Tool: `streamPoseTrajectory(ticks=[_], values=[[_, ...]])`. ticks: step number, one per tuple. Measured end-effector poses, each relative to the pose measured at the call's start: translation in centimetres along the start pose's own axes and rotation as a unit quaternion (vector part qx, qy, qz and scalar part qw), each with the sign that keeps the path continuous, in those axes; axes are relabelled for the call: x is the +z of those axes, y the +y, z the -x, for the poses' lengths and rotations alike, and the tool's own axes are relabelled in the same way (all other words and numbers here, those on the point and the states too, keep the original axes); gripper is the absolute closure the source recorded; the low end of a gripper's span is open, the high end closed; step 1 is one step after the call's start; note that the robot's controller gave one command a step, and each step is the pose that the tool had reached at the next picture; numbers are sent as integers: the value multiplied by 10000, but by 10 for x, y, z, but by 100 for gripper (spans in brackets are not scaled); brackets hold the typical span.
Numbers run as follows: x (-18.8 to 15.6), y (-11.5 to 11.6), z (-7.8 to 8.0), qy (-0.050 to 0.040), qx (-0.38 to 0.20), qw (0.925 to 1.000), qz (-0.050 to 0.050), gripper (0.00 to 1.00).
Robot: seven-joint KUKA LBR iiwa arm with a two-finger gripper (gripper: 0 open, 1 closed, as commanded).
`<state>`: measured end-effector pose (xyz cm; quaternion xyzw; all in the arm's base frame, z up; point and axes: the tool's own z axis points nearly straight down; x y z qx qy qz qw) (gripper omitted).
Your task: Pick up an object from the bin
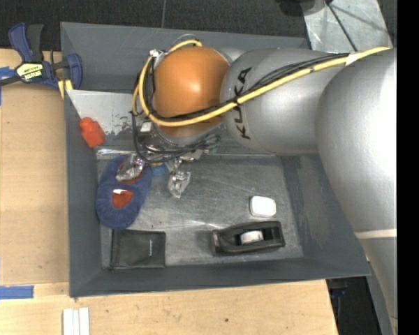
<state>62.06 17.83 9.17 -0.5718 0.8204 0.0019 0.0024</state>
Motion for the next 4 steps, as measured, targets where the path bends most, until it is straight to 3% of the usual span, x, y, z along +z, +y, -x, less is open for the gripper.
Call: streamPoseTrajectory(ticks=[1,2,3,4], values=[[-8,-1,6,-60,-15,10000,-50,100],[-102,13,-2,-9,-35,10000,-45,100],[-151,-18,-23,-1,296,9996,-45,100],[-150,-3,-7,20,937,9956,-3,100]])
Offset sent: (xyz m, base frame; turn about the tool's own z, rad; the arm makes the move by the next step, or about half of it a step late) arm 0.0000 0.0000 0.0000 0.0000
